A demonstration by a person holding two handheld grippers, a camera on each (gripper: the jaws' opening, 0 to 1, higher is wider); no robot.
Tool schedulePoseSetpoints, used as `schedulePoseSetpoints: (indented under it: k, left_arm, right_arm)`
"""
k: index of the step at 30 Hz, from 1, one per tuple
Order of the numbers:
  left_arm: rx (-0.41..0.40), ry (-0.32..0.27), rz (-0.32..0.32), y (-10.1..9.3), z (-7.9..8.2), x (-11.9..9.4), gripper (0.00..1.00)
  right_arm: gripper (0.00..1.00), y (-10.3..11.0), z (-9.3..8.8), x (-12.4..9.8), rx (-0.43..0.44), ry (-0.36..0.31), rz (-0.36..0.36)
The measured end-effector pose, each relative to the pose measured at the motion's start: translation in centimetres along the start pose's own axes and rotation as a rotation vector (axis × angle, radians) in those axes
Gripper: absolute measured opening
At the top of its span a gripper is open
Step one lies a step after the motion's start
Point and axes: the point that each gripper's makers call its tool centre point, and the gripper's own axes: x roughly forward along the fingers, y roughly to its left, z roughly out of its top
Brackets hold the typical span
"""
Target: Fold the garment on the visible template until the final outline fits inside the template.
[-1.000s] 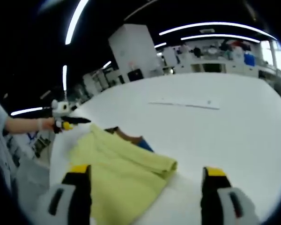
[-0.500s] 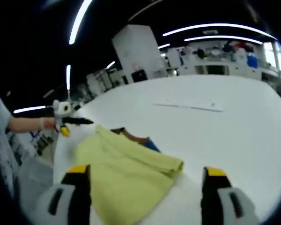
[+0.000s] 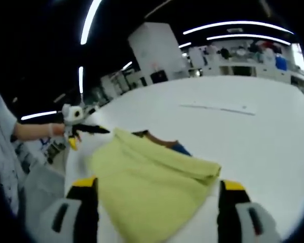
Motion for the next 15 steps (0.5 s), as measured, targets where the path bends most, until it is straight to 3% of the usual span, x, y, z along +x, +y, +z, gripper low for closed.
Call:
schedulePoseSetpoints:
  k: [4,15]
  left_arm:
    - [-0.013,0.003,-0.016,-0.3,-0.4,0.5,0.99]
    - [-0.034,0.032,0.002,1.1,-1.1,1.7,0.97]
  right_arm:
    - [0.99,0.5,-0.3,0.6,0.003,0.008,0.012]
    - [0.99,0.9,-1.0,1.8,0.027,0.022,0.037]
